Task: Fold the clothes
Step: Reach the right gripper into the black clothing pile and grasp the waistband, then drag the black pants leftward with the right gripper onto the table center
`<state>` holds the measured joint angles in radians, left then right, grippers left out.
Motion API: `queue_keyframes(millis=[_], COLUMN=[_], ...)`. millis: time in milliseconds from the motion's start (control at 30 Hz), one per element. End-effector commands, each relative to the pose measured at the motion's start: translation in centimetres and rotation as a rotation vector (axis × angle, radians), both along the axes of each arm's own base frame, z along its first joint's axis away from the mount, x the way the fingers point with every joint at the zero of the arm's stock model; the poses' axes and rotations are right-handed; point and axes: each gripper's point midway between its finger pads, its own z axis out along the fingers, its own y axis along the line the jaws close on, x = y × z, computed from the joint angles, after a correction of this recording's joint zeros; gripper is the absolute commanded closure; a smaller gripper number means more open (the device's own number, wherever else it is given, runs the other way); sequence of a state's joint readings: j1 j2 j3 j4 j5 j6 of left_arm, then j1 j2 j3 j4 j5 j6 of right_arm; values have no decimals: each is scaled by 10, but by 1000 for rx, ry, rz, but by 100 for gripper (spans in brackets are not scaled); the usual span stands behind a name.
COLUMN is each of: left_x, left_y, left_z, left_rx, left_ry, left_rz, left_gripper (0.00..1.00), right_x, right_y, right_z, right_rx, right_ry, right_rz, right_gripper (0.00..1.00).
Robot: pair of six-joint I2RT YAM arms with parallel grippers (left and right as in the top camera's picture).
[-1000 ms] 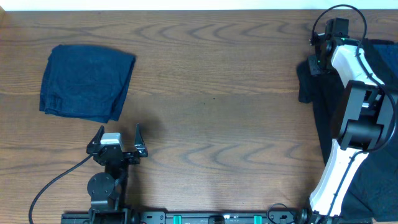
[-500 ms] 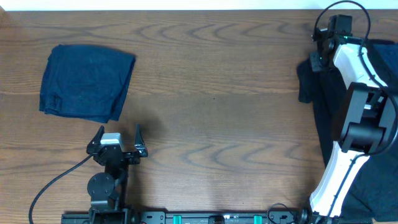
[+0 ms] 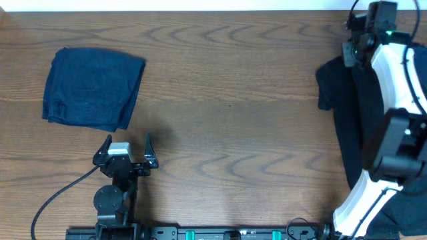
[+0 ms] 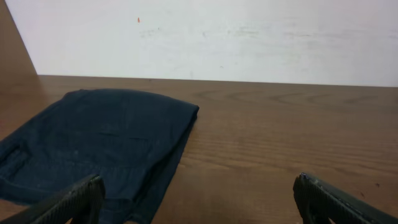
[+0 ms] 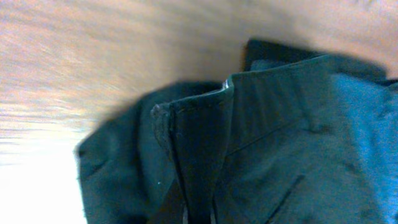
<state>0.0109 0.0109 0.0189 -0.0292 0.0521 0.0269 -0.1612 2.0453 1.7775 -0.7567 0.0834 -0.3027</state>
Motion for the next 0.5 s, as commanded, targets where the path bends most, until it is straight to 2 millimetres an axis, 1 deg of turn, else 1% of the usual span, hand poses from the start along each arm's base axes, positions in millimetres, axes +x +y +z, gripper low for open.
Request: queue_keyframes(millis=[0, 133, 267, 367, 467], left_x=[-1, -1, -1, -1, -1], left_y=[1, 1, 1, 1, 1], left_z=[-15, -15, -15, -15, -15], left_rx=[8, 7, 7, 7, 7], left_ry=[46, 46, 46, 46, 46], left_rz=[7, 8, 7, 7, 7], left_gripper=[2, 2, 2, 2, 2], right_x=[6, -4, -20, -33, -48], right_y=[57, 96, 151, 197, 245], right_z=[58, 77, 88, 87, 79], right_rx=[119, 137, 174, 227, 298], right_ry=[-134, -142, -126, -96, -51], right_rz=[115, 192, 283, 347, 417], right_gripper=[99, 99, 99, 99, 99])
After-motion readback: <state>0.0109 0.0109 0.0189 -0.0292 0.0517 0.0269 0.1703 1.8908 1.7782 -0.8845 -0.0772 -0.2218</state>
